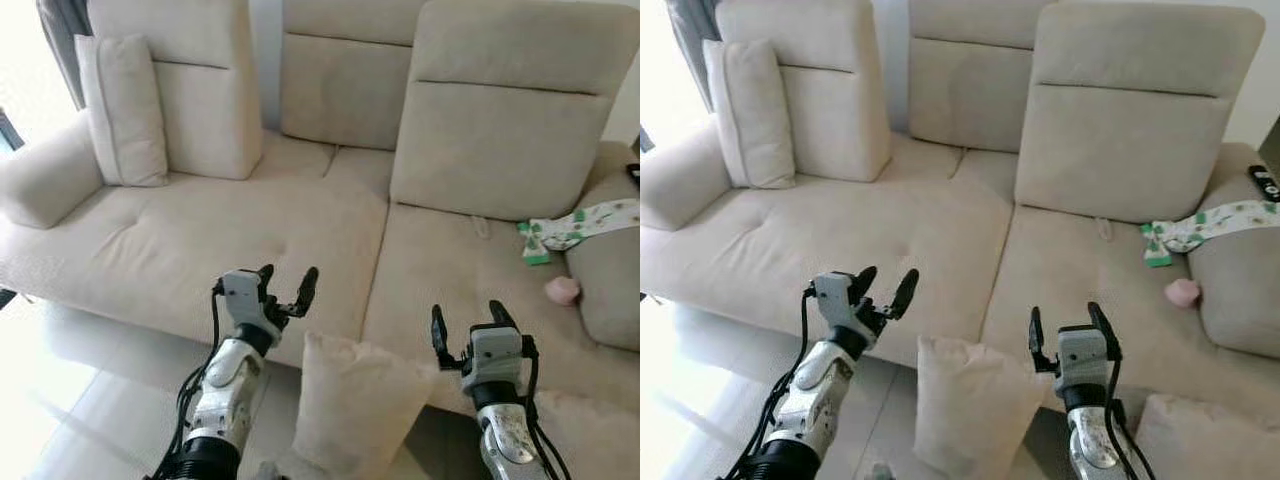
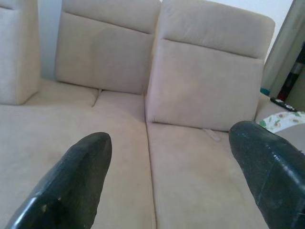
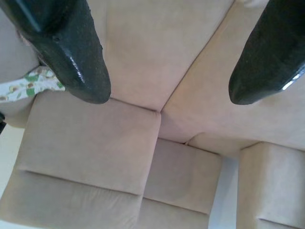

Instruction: Move the pillow to the sofa from floor

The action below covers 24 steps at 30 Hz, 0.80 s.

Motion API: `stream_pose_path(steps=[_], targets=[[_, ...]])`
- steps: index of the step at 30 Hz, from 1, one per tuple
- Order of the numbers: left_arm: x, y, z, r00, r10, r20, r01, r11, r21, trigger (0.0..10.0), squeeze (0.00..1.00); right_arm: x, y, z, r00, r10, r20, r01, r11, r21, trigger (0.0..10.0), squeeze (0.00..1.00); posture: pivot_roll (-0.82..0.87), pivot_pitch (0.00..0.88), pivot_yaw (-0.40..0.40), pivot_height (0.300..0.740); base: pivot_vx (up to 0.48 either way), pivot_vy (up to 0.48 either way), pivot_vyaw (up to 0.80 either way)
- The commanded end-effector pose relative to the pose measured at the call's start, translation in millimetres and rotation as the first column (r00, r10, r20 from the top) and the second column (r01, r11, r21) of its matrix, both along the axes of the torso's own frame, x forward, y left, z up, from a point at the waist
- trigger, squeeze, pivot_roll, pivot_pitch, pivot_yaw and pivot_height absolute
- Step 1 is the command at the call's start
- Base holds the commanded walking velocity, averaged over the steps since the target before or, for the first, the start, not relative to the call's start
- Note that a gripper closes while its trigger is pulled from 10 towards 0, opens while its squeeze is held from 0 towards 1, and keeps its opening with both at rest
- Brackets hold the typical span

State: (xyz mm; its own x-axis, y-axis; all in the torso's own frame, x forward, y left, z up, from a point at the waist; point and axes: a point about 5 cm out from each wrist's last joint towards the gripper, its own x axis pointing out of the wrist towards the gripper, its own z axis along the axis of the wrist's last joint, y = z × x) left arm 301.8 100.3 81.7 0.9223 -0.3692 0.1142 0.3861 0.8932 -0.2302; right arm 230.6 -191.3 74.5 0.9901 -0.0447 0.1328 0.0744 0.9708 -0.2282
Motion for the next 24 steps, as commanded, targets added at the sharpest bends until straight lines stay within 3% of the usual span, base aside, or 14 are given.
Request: stream_pose_path(steps=[1,14,18,24], targets=[[0.1,1.2,-2,1.0,0.001,-0.014,-0.001,1.0,0.007,10.0,0.0,-1.1,0.7,-5,1.0,-0.001,-0.027,0.002,1.0,0.019,10.0,0.0,-0.09,0.0,0.051,0.63,0.0,0.0,0.0],[0.1,0.3,-1,1.0,-0.008,-0.003,0.008,1.0,0.021,10.0,0.0,-0.7,0.0,-9,0.999,-0.011,-0.041,0.013,0.999,0.048,10.0,0.0,-0.09,0.0,0.058,0.58,0.0,0.0,0.0],[-0.5,-3.6,2,0.999,-0.034,0.022,0.032,0.998,0.057,10.0,0.0,-1.5,-2.8,-15,0.997,-0.018,-0.078,0.024,0.997,0.073,10.0,0.0,-0.09,0.0,0.059,0.58,0.0,0.0,0.0],[-0.5,-11.4,7,0.994,-0.084,0.066,0.075,0.988,0.136,10.0,0.0,-2.8,-4.6,-37,0.976,0.066,-0.21,-0.053,0.996,0.068,10.0,0.0,-0.09,0.0,0.059,0.58,0.0,0.0,0.0]])
